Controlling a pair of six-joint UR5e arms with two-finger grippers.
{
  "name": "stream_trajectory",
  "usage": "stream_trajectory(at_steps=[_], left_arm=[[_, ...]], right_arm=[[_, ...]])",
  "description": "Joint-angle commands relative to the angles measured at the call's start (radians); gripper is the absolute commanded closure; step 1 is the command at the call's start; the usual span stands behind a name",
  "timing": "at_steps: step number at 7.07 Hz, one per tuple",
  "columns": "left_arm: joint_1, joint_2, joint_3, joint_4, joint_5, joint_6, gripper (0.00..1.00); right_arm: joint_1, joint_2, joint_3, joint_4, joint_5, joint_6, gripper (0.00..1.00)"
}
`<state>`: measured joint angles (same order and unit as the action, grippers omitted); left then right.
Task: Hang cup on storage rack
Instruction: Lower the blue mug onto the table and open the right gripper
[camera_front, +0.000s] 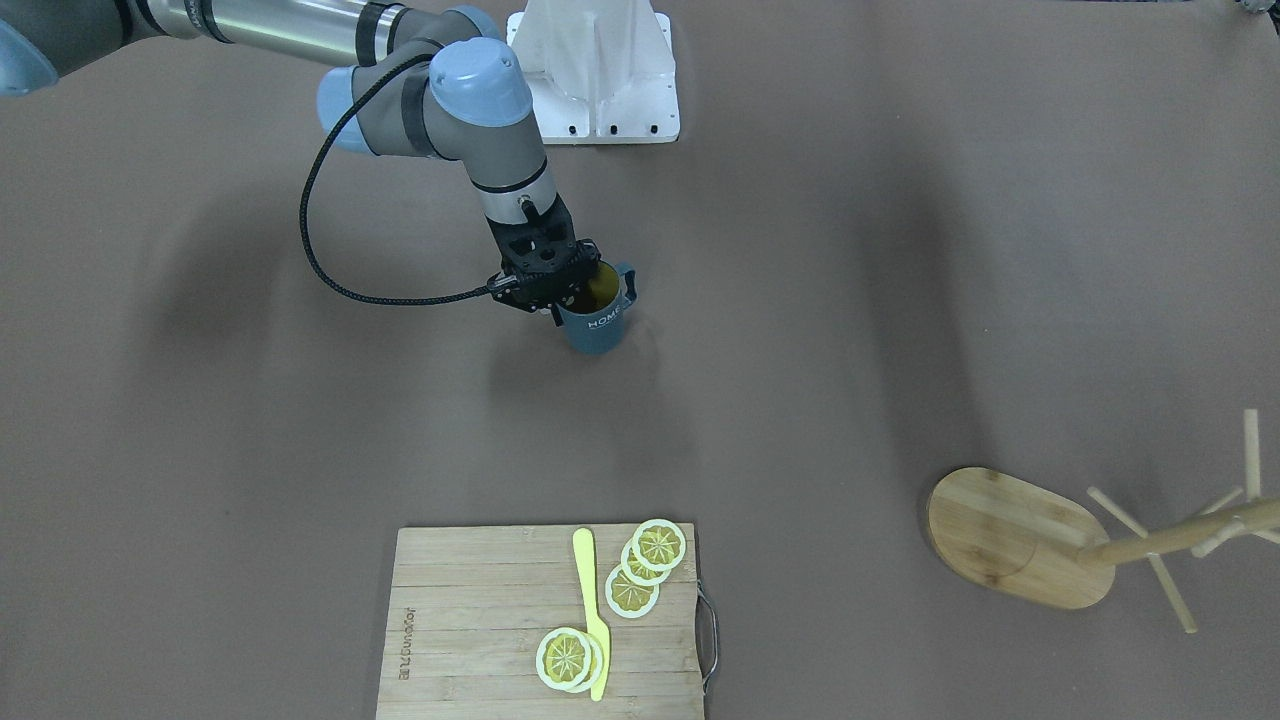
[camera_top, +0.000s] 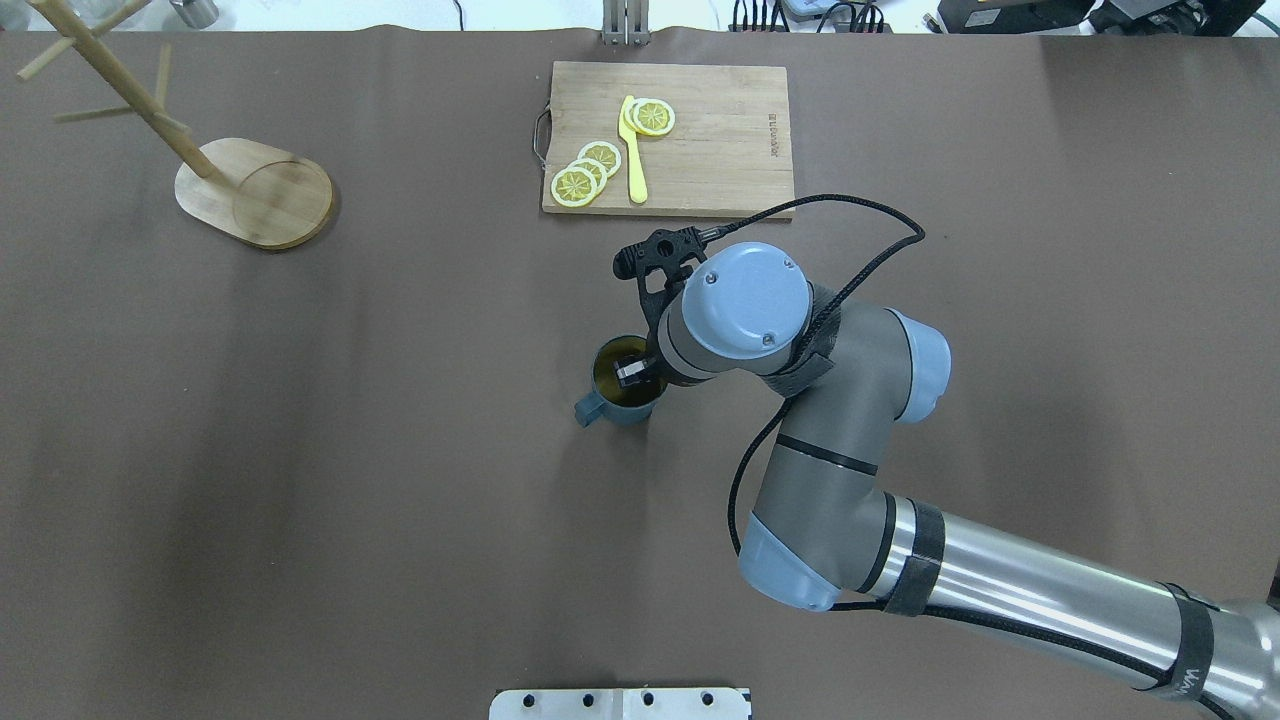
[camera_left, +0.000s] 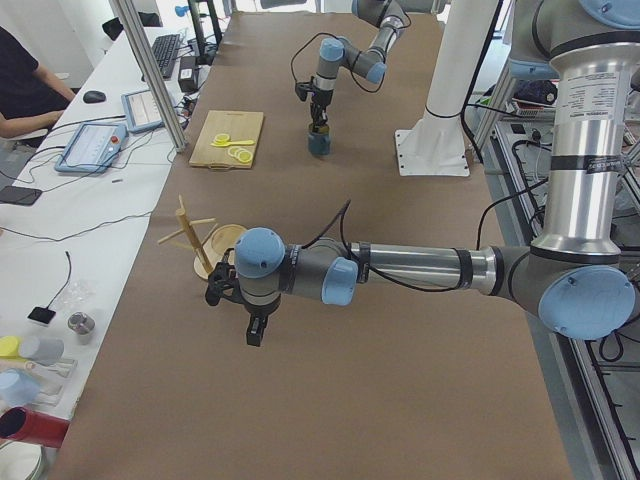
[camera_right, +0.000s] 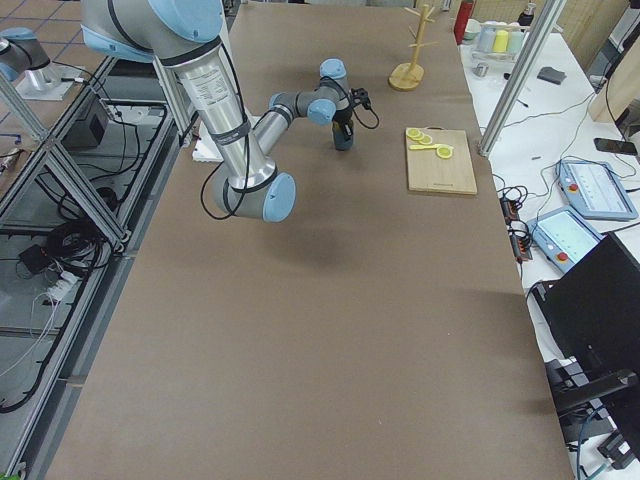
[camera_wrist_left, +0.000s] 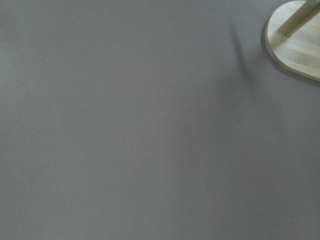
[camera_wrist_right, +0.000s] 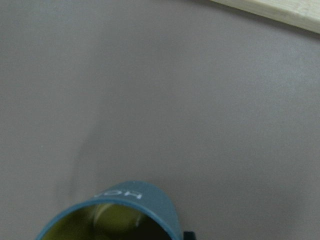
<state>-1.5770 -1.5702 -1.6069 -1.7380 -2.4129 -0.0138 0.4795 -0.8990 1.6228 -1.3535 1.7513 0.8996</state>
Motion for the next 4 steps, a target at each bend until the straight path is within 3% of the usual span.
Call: stream_trajectory(at_steps=[1,4], left_arm=[[0.000,-0.004,0.004,0.000,0.000,0.000,0.01],[0.000,-0.020,0.010,-0.001,0.000,-0.002,0.01]], right_arm=[[-0.001,0.000,-0.001,0.008,-0.004,0.005,0.00],[0.020,0.026,0.011,0.008,0.007,0.024,0.00]])
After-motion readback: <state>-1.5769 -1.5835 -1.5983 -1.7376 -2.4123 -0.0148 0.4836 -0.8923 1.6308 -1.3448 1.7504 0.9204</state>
